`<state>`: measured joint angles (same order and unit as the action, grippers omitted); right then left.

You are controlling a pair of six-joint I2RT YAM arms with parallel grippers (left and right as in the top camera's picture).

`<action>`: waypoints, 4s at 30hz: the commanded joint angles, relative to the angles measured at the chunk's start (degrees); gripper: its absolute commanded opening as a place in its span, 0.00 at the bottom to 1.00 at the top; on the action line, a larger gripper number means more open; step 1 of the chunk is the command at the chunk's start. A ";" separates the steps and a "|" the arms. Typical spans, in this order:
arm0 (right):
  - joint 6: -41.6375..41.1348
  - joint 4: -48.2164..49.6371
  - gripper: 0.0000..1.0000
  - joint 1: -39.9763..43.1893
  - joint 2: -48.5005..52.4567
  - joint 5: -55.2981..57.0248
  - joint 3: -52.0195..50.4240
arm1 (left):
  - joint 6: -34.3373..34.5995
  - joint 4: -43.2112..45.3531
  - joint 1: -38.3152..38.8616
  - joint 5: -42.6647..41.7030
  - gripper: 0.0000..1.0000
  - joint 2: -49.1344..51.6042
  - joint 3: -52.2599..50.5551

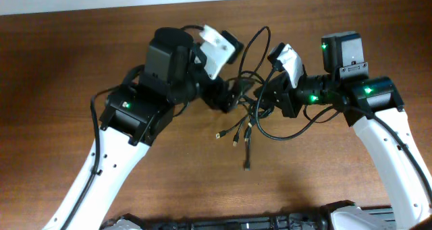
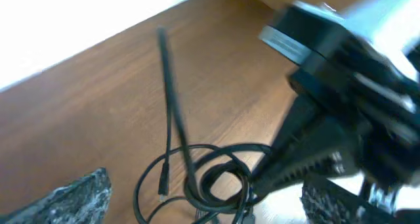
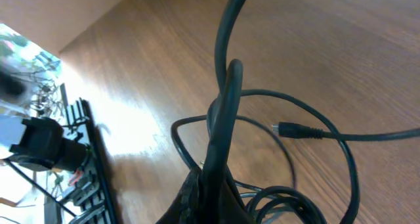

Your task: Untangle cables

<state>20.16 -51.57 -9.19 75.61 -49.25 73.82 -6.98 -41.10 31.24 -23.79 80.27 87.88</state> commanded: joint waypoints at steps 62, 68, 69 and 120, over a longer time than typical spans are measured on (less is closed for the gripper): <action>-20.70 6.19 0.76 -0.15 -0.02 11.50 0.44 | -6.03 -4.44 1.84 -2.34 0.00 3.15 0.46; -30.01 7.50 0.76 -0.15 -0.02 27.34 0.44 | -4.81 -0.92 8.15 -6.43 0.00 3.15 0.46; -31.47 7.50 0.76 -0.15 -0.02 29.64 0.44 | -4.83 -0.66 8.72 -6.40 0.00 3.15 0.46; -36.11 6.36 0.76 -0.07 -0.02 67.01 0.44 | -7.19 -16.92 -6.60 26.80 0.00 -17.49 0.46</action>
<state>-14.28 -44.40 -12.12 74.52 0.69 74.15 -13.72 -56.80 29.06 -3.77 67.44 87.42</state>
